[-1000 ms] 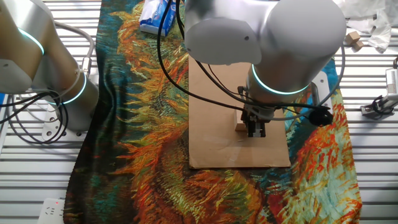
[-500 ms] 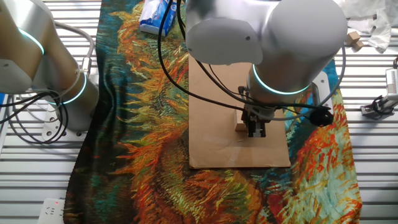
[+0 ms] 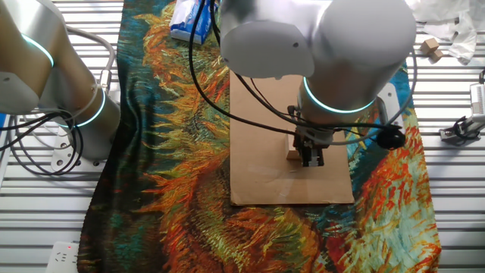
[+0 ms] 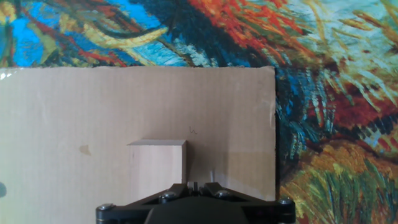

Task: Use the gripper to push the small block from left to right

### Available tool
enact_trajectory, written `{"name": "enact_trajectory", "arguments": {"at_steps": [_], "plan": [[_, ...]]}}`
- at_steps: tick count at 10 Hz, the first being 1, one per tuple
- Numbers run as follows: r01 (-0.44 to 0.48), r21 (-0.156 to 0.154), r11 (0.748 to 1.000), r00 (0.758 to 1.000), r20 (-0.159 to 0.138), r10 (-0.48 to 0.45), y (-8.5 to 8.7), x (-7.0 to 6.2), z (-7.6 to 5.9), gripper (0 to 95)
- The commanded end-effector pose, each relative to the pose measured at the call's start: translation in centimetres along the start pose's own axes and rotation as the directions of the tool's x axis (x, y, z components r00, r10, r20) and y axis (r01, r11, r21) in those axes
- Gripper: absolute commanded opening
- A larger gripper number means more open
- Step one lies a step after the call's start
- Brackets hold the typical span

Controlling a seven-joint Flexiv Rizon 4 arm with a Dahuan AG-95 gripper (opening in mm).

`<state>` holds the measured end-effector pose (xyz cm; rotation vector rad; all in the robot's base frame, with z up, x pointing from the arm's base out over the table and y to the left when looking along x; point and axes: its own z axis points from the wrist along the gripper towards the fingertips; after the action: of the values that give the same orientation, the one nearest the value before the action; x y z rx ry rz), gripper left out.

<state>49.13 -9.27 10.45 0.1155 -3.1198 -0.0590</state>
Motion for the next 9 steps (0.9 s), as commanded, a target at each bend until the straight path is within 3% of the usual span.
{"name": "enact_trajectory", "arguments": {"at_steps": [1, 2, 4, 9], "plan": [[0.012, 0.000, 1.000, 0.999, -0.038, -0.012, -0.01, 0.00, 0.05, 0.0], [0.015, 0.006, 1.000, 0.997, -0.078, -0.015, -0.01, 0.00, 0.05, 0.0], [0.013, 0.011, 1.000, 0.994, -0.112, -0.012, -0.01, 0.00, 0.05, 0.0], [0.014, 0.006, 1.000, 0.993, -0.117, -0.014, -0.02, 0.01, 0.03, 0.0]]}}
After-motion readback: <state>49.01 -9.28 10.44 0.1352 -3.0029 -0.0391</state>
